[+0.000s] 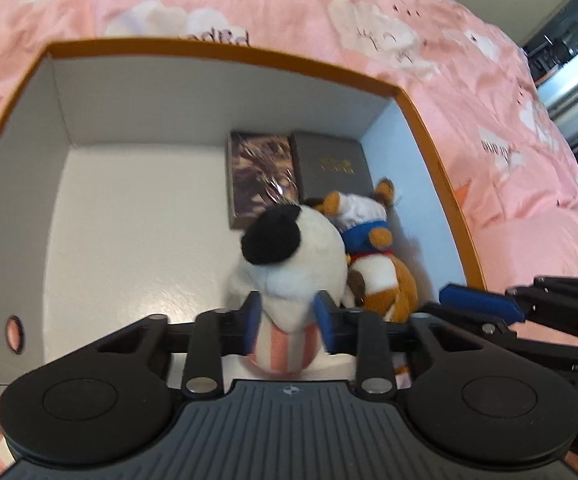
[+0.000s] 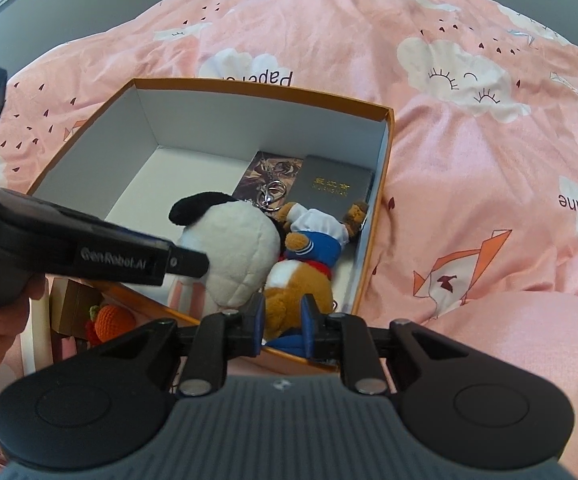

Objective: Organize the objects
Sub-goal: 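Open both grippers to release the plush toys inside the box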

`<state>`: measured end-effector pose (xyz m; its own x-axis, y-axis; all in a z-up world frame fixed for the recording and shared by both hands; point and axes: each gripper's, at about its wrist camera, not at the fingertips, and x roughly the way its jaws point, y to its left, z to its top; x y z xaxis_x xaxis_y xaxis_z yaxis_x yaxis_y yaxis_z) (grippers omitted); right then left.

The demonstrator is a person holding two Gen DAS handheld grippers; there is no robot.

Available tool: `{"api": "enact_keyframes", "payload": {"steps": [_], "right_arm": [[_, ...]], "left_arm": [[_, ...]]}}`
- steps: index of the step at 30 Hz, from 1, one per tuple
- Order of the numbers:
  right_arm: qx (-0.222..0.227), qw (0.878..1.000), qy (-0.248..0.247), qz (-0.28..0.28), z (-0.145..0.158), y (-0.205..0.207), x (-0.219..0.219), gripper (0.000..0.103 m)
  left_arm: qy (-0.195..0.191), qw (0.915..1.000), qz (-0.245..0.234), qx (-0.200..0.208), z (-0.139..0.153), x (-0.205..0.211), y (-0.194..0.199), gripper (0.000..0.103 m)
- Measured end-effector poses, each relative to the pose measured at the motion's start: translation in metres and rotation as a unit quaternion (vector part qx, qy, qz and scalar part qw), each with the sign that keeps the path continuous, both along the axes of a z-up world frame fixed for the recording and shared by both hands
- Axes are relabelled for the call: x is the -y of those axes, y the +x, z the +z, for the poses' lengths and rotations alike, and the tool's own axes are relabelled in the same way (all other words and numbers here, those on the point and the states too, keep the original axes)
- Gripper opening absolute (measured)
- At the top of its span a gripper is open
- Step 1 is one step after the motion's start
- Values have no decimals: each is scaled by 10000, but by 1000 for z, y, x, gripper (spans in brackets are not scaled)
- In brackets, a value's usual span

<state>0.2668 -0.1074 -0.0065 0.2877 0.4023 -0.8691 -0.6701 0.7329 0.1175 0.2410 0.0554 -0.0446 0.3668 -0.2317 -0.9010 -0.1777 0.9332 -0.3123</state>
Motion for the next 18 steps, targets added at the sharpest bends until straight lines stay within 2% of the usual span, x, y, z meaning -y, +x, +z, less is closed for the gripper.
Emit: {"api": "enact_keyframes", "payload": {"steps": [5, 12, 15, 18], "right_arm": [[1, 10000, 4, 28, -1, -1, -1, 20], [52, 9999, 103, 4, 2, -5, 3, 20], [197, 9995, 267, -4, 9, -12, 8, 22], [383, 9978, 545, -67, 21, -23, 14, 33]], "left_arm": [[-178, 9998, -68, 5, -8, 6, 8, 31], [-188, 9998, -73, 85, -5, 3, 5, 31], [-88, 9992, -117, 375, 6, 1, -4, 31], [88, 9957, -247, 888, 29, 1, -21, 31]]}}
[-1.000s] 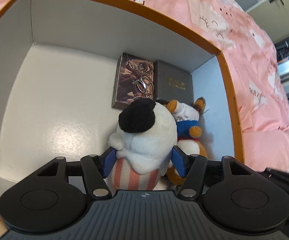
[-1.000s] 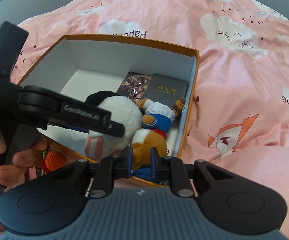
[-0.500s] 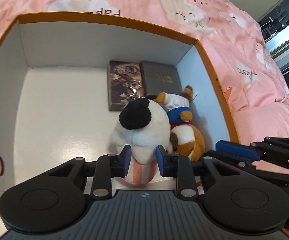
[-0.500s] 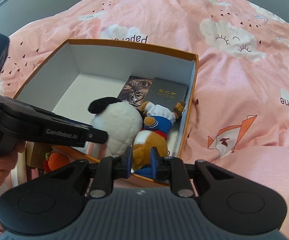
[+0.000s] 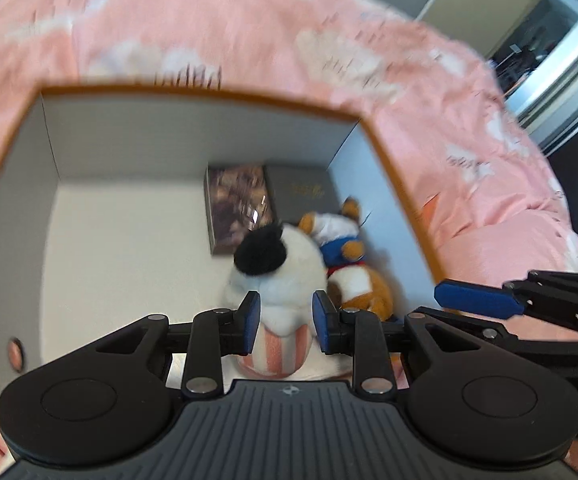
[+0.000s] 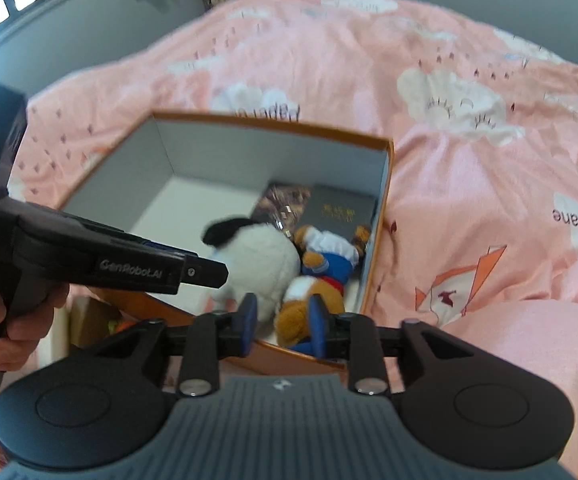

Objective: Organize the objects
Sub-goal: 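Open both grippers to release the plush toys inside the box, then move both grippers to the white cylinder and small brown box beside the orange box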

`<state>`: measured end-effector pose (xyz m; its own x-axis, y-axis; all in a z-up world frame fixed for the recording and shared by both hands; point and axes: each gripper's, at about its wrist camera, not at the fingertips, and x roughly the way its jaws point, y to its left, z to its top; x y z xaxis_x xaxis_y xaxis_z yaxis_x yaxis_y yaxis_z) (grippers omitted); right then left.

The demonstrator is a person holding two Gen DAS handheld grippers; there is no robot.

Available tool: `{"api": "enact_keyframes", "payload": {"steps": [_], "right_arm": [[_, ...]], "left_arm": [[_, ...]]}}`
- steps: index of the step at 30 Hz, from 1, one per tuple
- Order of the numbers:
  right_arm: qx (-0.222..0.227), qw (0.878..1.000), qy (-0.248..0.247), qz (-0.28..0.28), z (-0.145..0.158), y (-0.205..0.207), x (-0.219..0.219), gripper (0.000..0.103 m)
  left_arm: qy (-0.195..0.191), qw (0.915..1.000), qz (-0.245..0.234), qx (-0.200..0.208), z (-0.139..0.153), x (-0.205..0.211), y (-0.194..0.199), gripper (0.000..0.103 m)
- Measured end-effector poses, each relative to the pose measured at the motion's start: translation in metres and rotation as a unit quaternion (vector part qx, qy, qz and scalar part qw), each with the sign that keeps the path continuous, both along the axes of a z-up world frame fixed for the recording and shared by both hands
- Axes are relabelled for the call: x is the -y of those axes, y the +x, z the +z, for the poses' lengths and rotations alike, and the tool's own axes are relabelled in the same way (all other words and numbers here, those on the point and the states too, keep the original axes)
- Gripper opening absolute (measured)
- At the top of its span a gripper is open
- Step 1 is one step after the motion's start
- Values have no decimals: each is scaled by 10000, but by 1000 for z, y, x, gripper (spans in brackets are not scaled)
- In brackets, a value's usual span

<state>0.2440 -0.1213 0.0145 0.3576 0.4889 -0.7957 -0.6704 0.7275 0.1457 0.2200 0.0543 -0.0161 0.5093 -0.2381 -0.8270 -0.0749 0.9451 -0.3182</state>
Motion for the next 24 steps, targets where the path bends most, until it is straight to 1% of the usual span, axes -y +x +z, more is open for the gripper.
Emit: {"api": "enact_keyframes", "payload": {"steps": [2, 4, 7, 10, 12, 15, 17, 21, 24], "right_arm": [[100, 9997, 213, -74, 8, -9, 5, 34], [131, 9989, 415, -196, 14, -18, 11, 42], [127, 9958, 871, -264, 21, -37, 19, 43], [121, 9911, 1291, -288, 20, -61, 25, 43], [59, 9899, 1378, -329, 17, -75, 25, 43], [-26, 9922, 1216, -291, 7, -97, 20, 43], [-102, 9941, 1066, -197, -2, -110, 17, 43], [-445, 9955, 837, -35, -24, -133, 17, 43], [-965, 9930, 662, -136, -42, -139, 15, 43]], "left_arm": [[108, 9992, -89, 370, 19, 0, -16, 31], [241, 9968, -155, 742, 38, -1, -36, 32], [330, 9928, -194, 1138, 61, -3, -68, 33], [356, 9904, -180, 1322, 72, -6, -102, 33], [441, 9896, -205, 1354, 72, -5, -123, 33], [698, 9887, -142, 1323, 66, -3, -151, 33], [730, 9910, -124, 1119, 56, -4, -167, 33], [456, 9971, -219, 571, 35, -6, -190, 33], [234, 9996, -134, 40, 18, -8, -201, 33]]}}
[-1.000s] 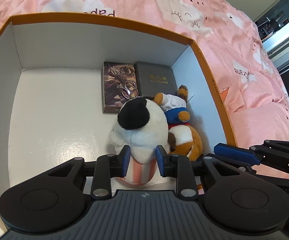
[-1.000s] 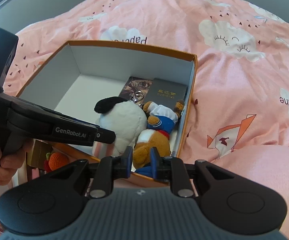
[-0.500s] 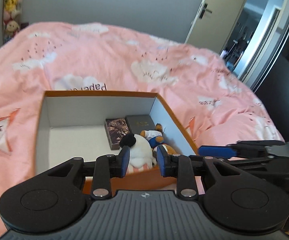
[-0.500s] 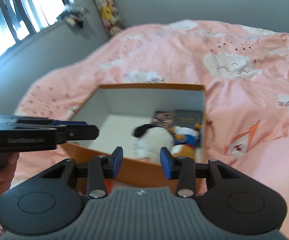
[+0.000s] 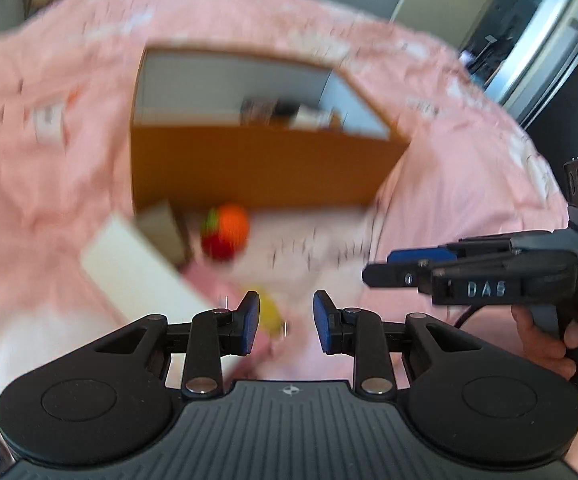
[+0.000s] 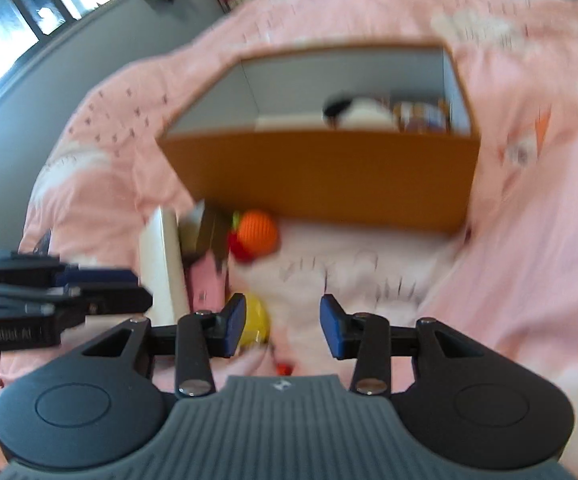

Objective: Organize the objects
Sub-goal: 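Move both grippers to the white cylinder and small brown box beside the orange box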

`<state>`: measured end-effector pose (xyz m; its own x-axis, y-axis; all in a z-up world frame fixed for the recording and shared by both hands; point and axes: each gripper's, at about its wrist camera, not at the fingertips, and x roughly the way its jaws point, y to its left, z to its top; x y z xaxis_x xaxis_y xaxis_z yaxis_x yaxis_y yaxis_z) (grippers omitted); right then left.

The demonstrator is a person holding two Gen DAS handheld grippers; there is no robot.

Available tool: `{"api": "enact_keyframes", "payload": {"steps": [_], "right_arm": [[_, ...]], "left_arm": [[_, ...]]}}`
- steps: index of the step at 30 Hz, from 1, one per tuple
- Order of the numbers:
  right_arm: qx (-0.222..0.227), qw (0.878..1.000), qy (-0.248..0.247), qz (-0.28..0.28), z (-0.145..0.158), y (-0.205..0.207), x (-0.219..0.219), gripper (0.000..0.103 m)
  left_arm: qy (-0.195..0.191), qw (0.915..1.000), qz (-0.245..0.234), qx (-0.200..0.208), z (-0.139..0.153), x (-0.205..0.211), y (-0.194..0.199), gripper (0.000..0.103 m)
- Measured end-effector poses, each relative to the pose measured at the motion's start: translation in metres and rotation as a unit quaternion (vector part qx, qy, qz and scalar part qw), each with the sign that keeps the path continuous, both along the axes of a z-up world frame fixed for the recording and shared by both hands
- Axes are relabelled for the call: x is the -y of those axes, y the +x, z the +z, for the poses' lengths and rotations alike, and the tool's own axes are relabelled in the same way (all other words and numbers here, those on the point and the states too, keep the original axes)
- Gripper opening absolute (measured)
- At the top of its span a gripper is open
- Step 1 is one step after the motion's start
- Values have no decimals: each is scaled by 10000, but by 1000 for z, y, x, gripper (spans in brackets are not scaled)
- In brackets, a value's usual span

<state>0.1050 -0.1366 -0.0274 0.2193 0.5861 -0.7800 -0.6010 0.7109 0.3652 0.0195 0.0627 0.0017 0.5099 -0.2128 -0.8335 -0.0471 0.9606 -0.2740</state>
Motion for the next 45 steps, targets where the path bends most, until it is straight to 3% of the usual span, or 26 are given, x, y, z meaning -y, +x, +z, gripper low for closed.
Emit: {"api": "enact_keyframes", "payload": {"steps": [3, 8, 14, 20, 27, 32, 35, 37, 41, 45], "right_arm": [[-479, 9988, -46, 13, -14, -3, -2, 43], [-1036, 9941, -322, 14, -35, -8, -7, 44], [-1363, 9900, -376, 19, -43, -8, -4, 44], [-808, 9954, -431, 281, -28, -12, -20, 42], [-273, 9968, -89, 743, -9, -14, -58, 31], [-100, 9932, -128, 1153, -11, -18, -87, 31], [-113, 9907, -163, 1345, -16, -18, -101, 27], [-116, 9895, -205, 1423, -20, -16, -109, 15], [70, 9910, -365, 1283, -26, -8, -122, 13], [27, 9888, -519, 1397, -35, -5, -133, 10]], "left_arm": [[-257, 9991, 178, -275, -12, -6, -6, 33], [-240, 9968, 401, -654, -25, -13, -12, 33], [-384, 9946, 511, -817, -34, -16, -17, 33], [-408, 9924, 1059, -481, -23, -36, -26, 33], [-612, 9762, 2046, -390, -30, -77, -30, 33], [-923, 9705, 2201, -333, -42, -88, -24, 43], [-930, 9688, 2275, -310, -44, -91, -24, 41], [-888, 9684, 2318, -237, -42, -93, -26, 41], [-659, 9699, 2340, -131, -35, -95, -24, 41], [-812, 9685, 2346, -192, -39, -100, -20, 41]]}}
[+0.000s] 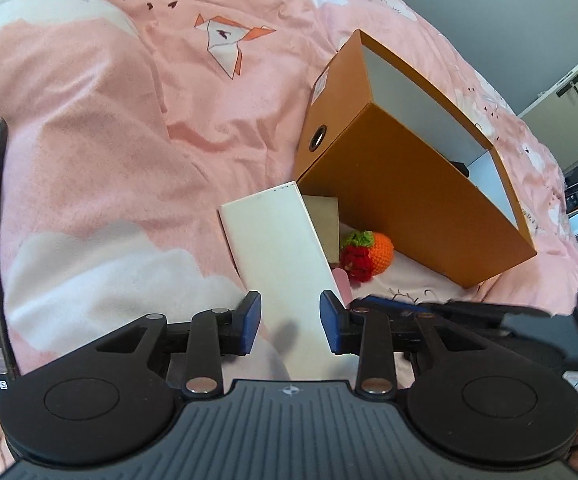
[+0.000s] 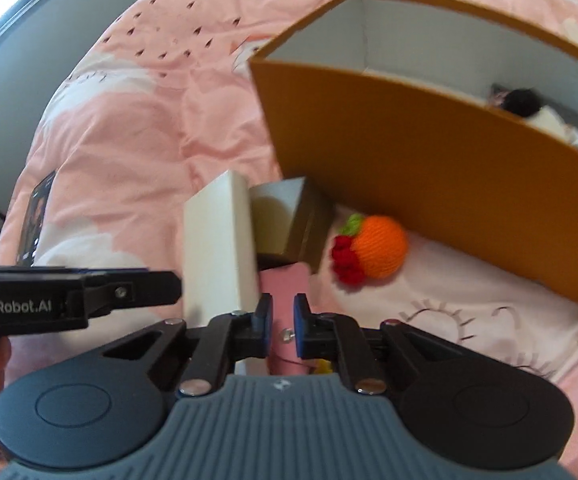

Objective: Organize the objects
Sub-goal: 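Move both grippers to the white cylinder and small brown box beside the orange box, then grasp the white cylinder with the left gripper while the right grasps the brown box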

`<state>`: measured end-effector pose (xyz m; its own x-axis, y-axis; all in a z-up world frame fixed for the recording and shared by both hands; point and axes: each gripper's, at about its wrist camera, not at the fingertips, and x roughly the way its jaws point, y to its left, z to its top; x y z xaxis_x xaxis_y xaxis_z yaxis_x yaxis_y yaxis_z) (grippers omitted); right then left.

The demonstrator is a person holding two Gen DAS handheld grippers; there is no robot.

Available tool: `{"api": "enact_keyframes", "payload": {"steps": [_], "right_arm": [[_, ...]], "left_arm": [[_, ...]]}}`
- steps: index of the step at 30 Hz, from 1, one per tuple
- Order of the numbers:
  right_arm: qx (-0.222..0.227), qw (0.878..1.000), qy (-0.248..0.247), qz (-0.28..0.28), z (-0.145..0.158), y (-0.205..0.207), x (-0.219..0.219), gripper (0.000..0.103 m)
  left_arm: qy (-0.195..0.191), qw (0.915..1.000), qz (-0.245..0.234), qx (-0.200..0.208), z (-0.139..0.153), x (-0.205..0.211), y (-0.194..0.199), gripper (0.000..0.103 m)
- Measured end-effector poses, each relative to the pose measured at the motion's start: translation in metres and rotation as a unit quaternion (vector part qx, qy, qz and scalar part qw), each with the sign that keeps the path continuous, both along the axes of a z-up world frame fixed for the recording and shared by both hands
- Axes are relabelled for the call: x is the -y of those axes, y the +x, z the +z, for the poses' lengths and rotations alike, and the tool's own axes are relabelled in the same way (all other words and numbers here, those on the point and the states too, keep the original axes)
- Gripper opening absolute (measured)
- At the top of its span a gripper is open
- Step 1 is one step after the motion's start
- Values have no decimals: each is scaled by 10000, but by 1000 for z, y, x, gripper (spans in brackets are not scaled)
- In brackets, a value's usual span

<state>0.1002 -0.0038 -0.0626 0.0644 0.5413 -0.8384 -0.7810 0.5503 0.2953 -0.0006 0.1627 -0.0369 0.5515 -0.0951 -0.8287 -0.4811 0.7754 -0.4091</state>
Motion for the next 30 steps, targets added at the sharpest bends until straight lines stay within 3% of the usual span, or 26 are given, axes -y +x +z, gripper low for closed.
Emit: {"api": "enact_keyframes", "payload": {"steps": [6, 12, 16, 21, 30], "right_arm": [[-62, 9997, 86, 232, 1, -7, -4, 3], [-411, 9974, 406, 430, 6, -10, -2, 1], [-893, 9913, 692, 680, 7, -15, -4, 0], [-940, 9885, 680, 970, 4, -27, -16, 0], [-916, 9895, 632, 924, 4, -26, -15, 0]], "left_arm": [[-112, 9999, 65, -33, 3, -3, 0, 50], [-122, 9998, 169, -82, 6, -5, -1, 55], [-55, 9997, 203, -157, 8, -6, -2, 55], [120, 9992, 233, -314, 5, -7, 0, 55], [392, 9973, 143, -601, -18, -9, 14, 53]]}}
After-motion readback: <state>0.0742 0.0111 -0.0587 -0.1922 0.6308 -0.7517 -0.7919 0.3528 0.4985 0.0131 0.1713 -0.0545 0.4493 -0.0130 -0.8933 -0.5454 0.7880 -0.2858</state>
